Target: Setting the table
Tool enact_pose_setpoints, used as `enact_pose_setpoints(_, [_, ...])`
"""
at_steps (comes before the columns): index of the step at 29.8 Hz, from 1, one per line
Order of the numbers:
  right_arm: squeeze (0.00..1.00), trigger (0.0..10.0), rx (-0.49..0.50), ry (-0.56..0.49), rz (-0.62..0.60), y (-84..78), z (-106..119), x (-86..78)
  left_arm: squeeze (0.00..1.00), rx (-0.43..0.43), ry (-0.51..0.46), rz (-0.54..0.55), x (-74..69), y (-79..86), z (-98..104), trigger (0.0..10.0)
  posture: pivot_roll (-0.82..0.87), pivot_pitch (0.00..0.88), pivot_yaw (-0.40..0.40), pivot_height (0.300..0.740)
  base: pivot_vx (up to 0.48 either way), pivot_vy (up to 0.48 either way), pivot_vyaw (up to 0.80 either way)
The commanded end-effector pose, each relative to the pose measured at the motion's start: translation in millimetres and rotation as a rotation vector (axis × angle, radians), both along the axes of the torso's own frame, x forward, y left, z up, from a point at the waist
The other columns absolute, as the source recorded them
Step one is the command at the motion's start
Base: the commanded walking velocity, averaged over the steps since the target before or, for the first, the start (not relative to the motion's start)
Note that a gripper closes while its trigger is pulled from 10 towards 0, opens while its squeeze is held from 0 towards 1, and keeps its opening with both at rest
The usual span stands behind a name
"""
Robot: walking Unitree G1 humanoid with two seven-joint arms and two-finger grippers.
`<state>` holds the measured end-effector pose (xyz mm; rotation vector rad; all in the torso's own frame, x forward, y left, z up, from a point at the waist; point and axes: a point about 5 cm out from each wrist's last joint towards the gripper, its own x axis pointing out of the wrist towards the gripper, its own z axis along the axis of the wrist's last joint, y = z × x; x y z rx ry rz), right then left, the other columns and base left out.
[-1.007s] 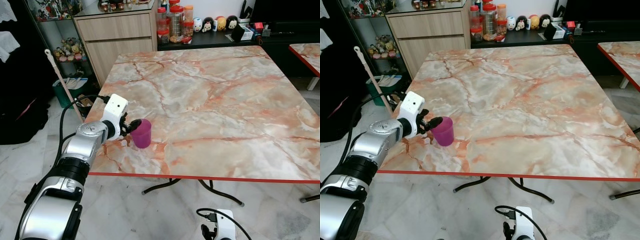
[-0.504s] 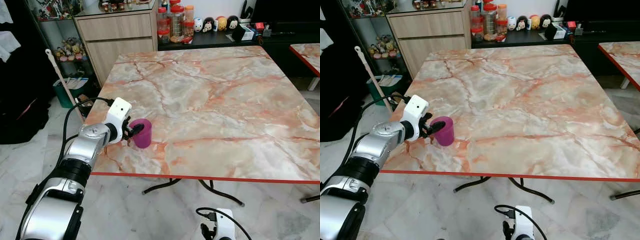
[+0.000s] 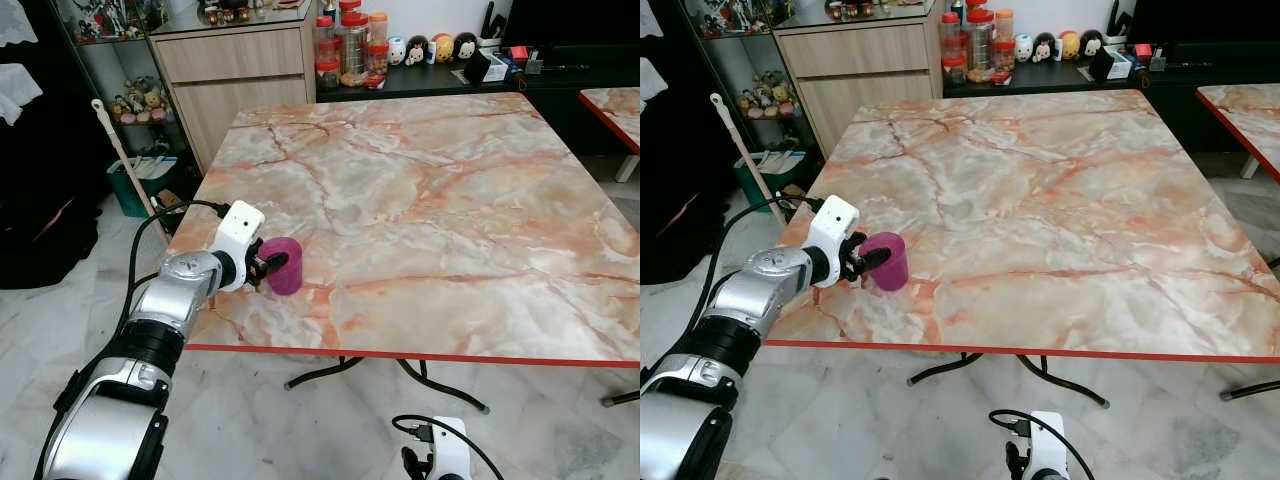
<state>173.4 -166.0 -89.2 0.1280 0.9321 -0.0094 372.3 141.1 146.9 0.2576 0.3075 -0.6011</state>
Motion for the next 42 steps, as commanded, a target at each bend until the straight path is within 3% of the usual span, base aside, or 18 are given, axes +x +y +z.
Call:
enact_pose_setpoints(1, [0.0, 10.0, 0.006, -0.009, 0.002, 3.2, 1.0, 2.5, 0.0, 0.016, 0.028, 0.01, -1.2, 3.7, -5.6, 0.0, 0.0, 0.0, 0.087, 0.709, 0.0, 0.0, 0.0])
enact_pose_setpoints(19, [0.0, 10.0, 0.009, -0.01, -0.001, 3.6, 0.9, 2.3, 0.0, -0.019, -0.016, 0.025, 0.6, 4.3, 3.3, 0.0, 0.01, 0.0, 0.086, 0.709, 0.0, 0.0, 0.0])
enact_pose_setpoints(36, [0.0, 10.0, 0.021, -0.011, -0.005, 5.3, 1.4, 3.6, 0.0, -0.055, 0.001, 0.044, -3.6, 1.5, -5.4, 0.0, 0.01, 0.0, 0.083, 0.709, 0.0, 0.0, 0.0])
enact_pose_setpoints(40, [0.0, 10.0, 0.026, -0.011, -0.006, 5.6, 1.5, 4.0, 0.0, -0.151, -0.034, 0.104, -3.7, 7.5, -0.6, 0.0, 0.01, 0.0, 0.081, 0.709, 0.0, 0.0, 0.0])
enact_pose_setpoints(41, [0.0, 10.0, 0.028, -0.012, -0.006, 5.8, 1.6, 4.2, 0.0, -0.267, -0.129, 0.16, -3.7, 15.4, 12.3, 0.0, 0.01, 0.0, 0.081, 0.709, 0.0, 0.0, 0.0])
enact_pose_setpoints(42, [0.0, 10.0, 0.028, -0.012, -0.006, 5.8, 1.6, 4.2, 0.0, -0.267, -0.129, 0.16, -3.7, 15.4, 12.3, 0.0, 0.01, 0.0, 0.081, 0.709, 0.0, 0.0, 0.0])
